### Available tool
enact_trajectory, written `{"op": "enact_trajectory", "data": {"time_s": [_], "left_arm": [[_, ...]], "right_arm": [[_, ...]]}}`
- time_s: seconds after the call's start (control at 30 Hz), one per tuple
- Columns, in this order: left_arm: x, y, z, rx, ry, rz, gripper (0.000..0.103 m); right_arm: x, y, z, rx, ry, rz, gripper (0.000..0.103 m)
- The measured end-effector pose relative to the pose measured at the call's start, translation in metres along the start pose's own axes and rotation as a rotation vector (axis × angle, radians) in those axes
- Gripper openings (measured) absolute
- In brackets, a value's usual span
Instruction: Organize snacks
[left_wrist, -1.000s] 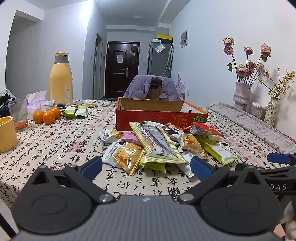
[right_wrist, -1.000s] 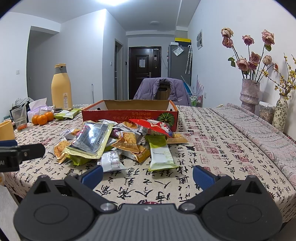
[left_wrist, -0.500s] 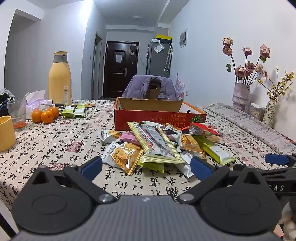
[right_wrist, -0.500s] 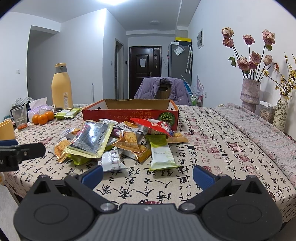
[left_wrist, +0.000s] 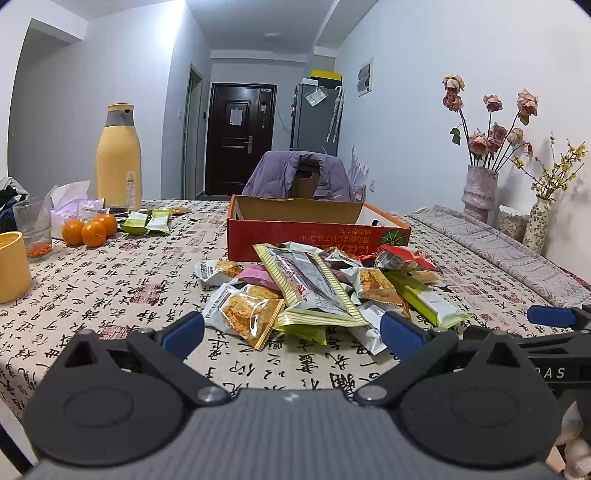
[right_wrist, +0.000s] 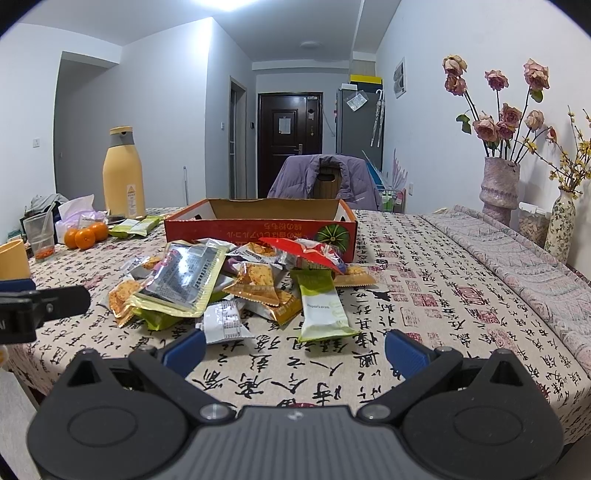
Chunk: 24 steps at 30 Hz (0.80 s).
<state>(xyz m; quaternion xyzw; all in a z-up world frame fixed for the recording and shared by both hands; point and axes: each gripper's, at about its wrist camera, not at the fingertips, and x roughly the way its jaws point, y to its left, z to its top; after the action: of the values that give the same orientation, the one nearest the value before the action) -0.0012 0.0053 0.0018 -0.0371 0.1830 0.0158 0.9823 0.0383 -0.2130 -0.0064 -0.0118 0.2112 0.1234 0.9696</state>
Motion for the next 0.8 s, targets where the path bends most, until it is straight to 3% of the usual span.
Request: {"op": "enact_trajectory", "data": {"time_s": [0.8], "left_arm": [[-0.0005, -0.0014, -0.0001, -0.005, 0.003, -0.008, 0.103]], "right_arm": [[0.004, 0.0025, -0.0021, 0.001, 0.003, 0.0, 0.103]]}}
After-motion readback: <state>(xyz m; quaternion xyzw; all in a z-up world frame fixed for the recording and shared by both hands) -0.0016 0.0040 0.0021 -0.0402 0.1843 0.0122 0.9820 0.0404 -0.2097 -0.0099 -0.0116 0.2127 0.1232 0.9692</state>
